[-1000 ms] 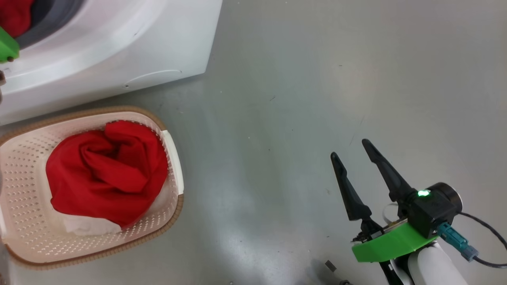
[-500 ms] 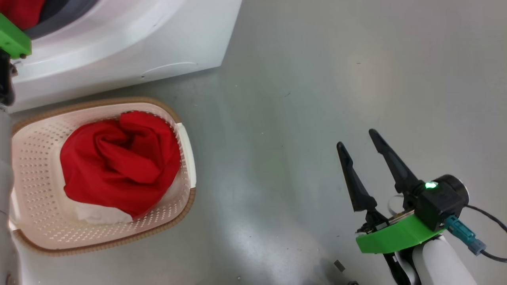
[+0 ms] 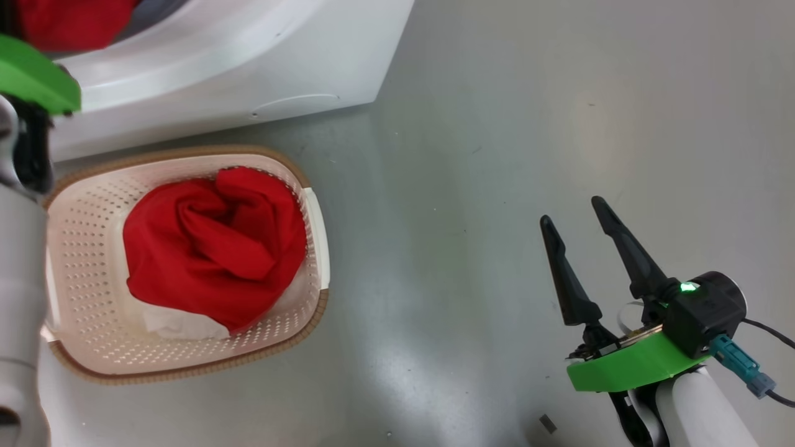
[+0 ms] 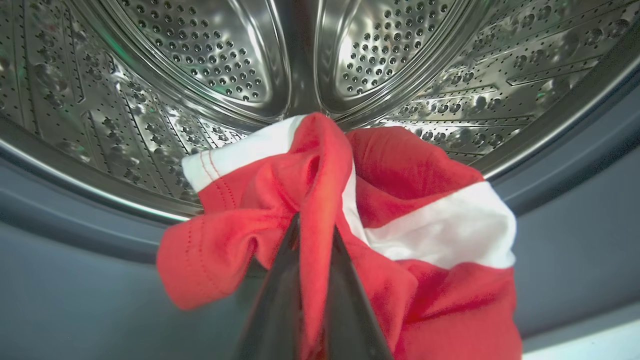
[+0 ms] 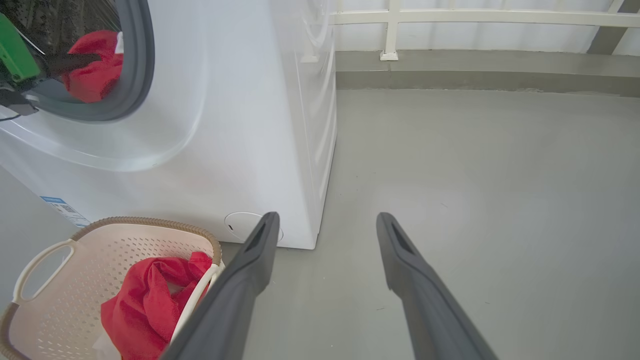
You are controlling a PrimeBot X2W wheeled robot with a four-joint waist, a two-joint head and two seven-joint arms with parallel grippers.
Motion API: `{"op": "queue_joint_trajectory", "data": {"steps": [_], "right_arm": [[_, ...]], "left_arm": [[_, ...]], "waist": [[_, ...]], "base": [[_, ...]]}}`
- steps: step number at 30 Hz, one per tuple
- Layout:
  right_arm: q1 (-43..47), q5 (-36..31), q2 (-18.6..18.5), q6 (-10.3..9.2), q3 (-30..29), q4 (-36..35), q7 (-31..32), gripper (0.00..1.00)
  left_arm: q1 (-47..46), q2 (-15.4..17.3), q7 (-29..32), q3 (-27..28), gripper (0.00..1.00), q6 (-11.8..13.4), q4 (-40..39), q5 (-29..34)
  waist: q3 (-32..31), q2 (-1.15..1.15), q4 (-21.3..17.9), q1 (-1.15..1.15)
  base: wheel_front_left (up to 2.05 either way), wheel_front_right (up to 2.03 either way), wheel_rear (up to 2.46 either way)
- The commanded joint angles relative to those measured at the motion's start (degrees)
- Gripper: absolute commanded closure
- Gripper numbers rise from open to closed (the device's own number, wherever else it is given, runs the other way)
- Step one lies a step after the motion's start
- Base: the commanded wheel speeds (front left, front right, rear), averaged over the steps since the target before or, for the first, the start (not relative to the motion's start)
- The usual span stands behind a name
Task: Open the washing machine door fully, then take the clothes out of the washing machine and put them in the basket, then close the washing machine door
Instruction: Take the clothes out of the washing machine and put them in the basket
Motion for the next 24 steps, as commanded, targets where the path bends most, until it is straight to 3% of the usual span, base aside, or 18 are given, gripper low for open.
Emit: {"op": "queue_joint_trajectory", "data": {"steps": [1,13,24], "right_arm": [[-0.07,0.45,-0.57,0.36,0.88,-1.41,-0.36,0.0],[-0.26,0.89,-0.57,0.36,-0.53,-1.59,-0.36,0.0],[1.16,1.2,-0.57,0.36,-2.19,-1.72,-0.36,0.0]], "left_arm": [[2.03,2.65,-0.65,0.44,1.0,0.04,-2.48,0.6],[18.17,3.41,-1.11,0.75,1.0,3.85,-21.4,0.86],[32.62,3.3,3.25,0.11,1.0,8.56,-39.23,1.0]], "waist": [[-0.4,0.0,0.4,0.0],[-3.11,0.0,1.69,0.0],[-7.61,0.0,2.66,0.0]], "base": [[0.0,0.0,0.0],[0.0,0.0,0.0],[0.0,0.0,0.0]]}}
